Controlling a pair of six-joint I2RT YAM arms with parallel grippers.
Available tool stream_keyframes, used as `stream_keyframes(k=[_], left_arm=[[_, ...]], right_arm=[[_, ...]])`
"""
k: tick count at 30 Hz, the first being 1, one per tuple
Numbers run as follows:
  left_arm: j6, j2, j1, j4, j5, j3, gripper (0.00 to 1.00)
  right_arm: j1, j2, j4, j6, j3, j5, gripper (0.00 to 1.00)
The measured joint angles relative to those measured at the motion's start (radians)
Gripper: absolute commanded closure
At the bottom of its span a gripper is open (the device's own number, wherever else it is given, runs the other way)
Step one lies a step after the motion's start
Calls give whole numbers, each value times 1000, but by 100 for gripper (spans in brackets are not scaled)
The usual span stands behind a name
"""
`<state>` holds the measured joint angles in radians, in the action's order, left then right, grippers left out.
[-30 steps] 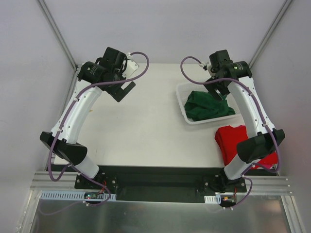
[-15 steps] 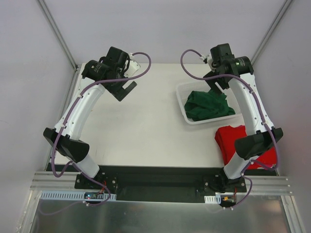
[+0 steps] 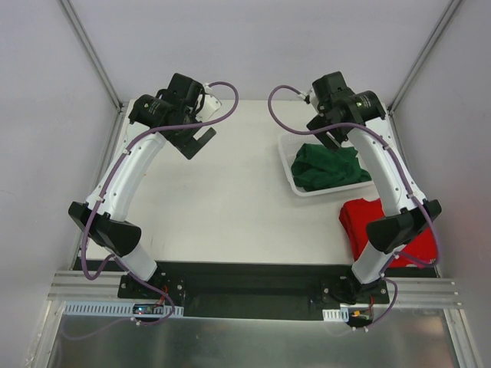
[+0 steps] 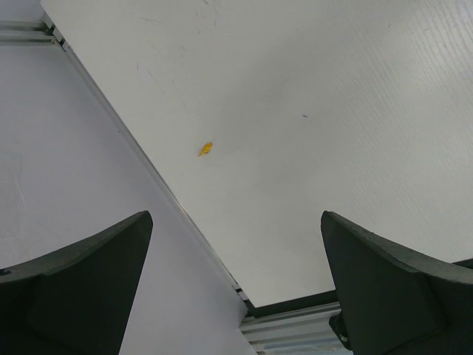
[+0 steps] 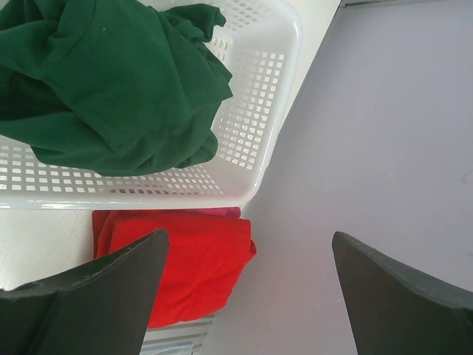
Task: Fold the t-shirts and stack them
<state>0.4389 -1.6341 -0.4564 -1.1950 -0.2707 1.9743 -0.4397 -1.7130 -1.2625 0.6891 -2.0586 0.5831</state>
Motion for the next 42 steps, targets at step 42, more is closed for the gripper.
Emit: stream_keyframes(k=[42], left_arm=[[17, -66, -1, 0, 0, 25, 1]], right_arm=[[588, -159, 54, -2, -21, 87, 4]])
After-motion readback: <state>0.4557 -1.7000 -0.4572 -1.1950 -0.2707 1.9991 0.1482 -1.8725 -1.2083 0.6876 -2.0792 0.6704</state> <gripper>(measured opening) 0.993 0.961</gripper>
